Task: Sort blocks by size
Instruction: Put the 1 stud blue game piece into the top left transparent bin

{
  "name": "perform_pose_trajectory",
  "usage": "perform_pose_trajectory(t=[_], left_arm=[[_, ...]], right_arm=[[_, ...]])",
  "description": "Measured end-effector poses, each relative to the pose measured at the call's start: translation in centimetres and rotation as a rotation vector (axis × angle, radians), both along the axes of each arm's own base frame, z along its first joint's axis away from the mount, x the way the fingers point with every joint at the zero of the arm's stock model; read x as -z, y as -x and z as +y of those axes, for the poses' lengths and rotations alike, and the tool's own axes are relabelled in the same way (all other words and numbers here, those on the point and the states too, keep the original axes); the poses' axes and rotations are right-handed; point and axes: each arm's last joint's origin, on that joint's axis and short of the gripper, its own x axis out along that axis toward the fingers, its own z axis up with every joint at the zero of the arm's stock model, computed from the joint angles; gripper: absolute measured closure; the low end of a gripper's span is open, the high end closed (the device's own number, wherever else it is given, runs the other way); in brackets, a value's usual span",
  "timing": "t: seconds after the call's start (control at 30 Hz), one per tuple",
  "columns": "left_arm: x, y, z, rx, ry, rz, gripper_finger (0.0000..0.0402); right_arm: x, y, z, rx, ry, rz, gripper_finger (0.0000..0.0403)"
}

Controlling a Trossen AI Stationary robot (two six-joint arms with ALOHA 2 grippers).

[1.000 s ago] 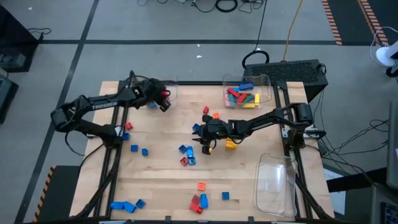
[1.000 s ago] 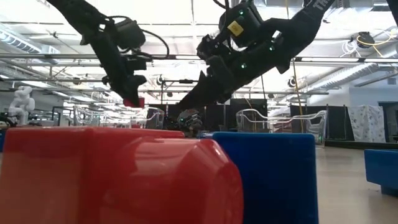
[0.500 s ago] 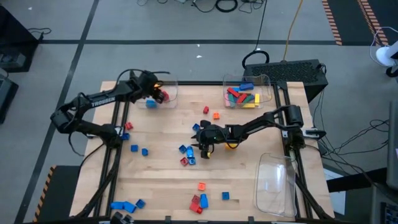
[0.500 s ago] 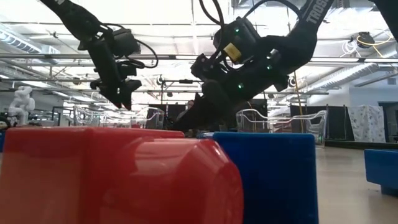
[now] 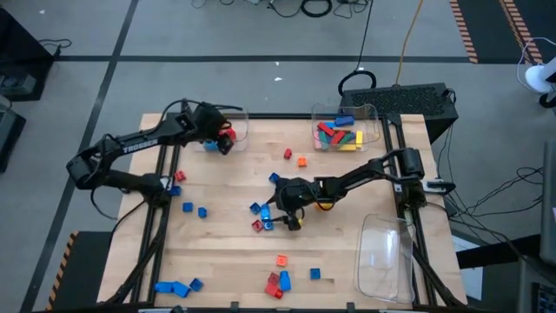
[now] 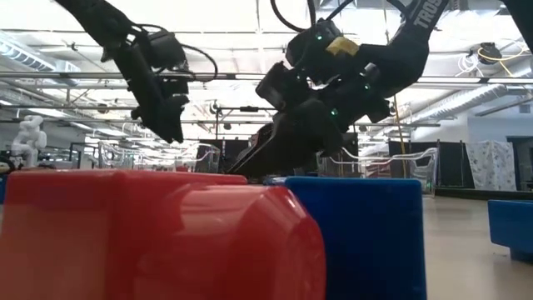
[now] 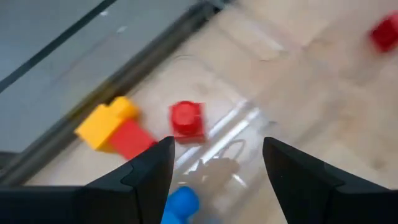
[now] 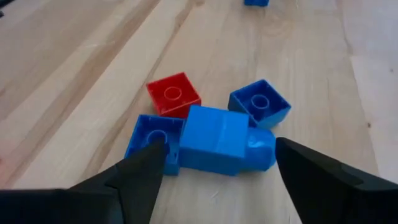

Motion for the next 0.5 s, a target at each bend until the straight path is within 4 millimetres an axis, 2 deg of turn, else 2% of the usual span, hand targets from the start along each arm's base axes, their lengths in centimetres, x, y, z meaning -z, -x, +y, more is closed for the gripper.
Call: perform_pose_trajectory(t=[0.2,0.37,0.5], left_arm=[[-1.5,-0.7,-2.4,0.043,-0.001,-0.096,0.0156],[-2.5,-1.2,-4.4,0.099,-0.006,-0.147,0.0155],[-3.0,-1.6,-5.6,0.135,-0.003,-0.18,0.0155]], right_arm=[[-0.5,-0.9,0.5,-0.082,0.028,0.066,0.0102],[-0.4,-0.8,1.4,-0.148,0.082,0.107,0.0103],[0.0,-0.4,1.8,-0.154,0.079,0.21,0.0103]])
